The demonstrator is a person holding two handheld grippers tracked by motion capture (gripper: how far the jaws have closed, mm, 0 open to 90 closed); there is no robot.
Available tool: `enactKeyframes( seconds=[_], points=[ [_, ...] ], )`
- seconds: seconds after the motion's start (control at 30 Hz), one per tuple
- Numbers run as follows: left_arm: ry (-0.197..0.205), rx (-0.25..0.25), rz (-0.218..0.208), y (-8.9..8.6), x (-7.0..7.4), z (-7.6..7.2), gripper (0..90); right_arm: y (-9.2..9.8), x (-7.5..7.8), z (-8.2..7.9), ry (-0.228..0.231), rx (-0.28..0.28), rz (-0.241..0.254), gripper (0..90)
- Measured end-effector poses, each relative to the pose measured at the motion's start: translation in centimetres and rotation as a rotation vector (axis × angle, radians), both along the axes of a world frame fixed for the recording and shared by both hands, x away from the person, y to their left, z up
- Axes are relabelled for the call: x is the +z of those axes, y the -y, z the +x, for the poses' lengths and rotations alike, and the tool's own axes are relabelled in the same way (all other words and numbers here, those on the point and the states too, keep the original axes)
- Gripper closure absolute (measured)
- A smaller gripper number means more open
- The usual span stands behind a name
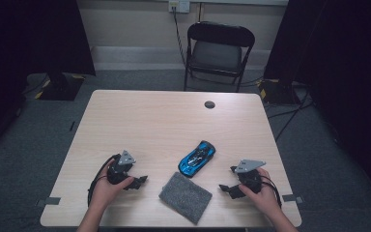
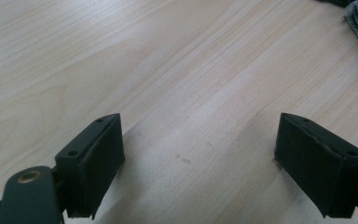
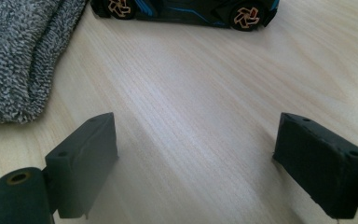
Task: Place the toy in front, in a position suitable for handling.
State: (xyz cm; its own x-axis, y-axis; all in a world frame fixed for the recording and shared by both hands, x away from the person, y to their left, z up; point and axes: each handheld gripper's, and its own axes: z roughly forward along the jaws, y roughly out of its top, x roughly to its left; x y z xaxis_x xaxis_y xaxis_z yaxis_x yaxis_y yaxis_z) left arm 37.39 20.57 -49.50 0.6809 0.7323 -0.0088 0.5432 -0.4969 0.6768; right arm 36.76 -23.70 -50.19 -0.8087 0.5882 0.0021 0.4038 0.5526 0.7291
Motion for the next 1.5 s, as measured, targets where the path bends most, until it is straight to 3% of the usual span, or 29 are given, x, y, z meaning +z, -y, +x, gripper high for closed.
enactKeyframes(
  seconds=[0.17,0.27,0.37,0.4,0.47,0.6,0.7,0.83,0.9,1.2,1.5],
  points=[
    [-0.014,-0.005,0.01,0.2,0.3,-0.1,16.2,0.0,0.0,0.0,0.0,0.001,0.0,12.1],
    [-0.011,-0.019,-0.035,0.8,1.2,-0.1,16.0,0.0,0.0,0.0,0.0,0.002,0.0,12.1],
    [0.002,-0.038,-0.05,1.5,2.3,0.1,16.0,0.0,0.0,0.0,-0.001,0.003,0.0,12.0],
    [-0.002,-0.041,-0.082,2.1,2.9,0.4,15.9,0.0,0.0,0.0,-0.001,0.005,0.0,12.0],
    [-0.002,-0.037,-0.101,2.5,3.2,0.7,15.9,0.0,0.0,0.0,-0.002,0.005,0.0,11.9],
    [-0.023,-0.035,-0.099,4.5,3.7,1.6,15.9,0.0,0.0,0.0,-0.002,0.005,0.0,12.0],
    [-0.048,-0.05,-0.126,5.6,3.8,1.9,15.9,0.0,0.0,0.1,-0.001,0.009,0.001,11.5],
    [-0.052,-0.067,-0.146,7.5,4.0,2.5,15.9,0.0,0.0,0.2,0.0,0.009,0.0,11.4],
    [-0.045,-0.09,-0.129,8.3,4.1,2.7,16.4,0.0,0.0,0.2,0.001,0.01,-0.001,11.4],
    [-0.054,-0.132,-0.121,11.0,4.4,3.6,17.3,0.0,0.0,0.2,0.001,0.009,0.0,11.4],
    [-0.053,-0.126,-0.129,12.7,4.2,4.6,17.0,0.0,0.0,0.2,0.001,0.009,0.0,11.4]
  ],
)
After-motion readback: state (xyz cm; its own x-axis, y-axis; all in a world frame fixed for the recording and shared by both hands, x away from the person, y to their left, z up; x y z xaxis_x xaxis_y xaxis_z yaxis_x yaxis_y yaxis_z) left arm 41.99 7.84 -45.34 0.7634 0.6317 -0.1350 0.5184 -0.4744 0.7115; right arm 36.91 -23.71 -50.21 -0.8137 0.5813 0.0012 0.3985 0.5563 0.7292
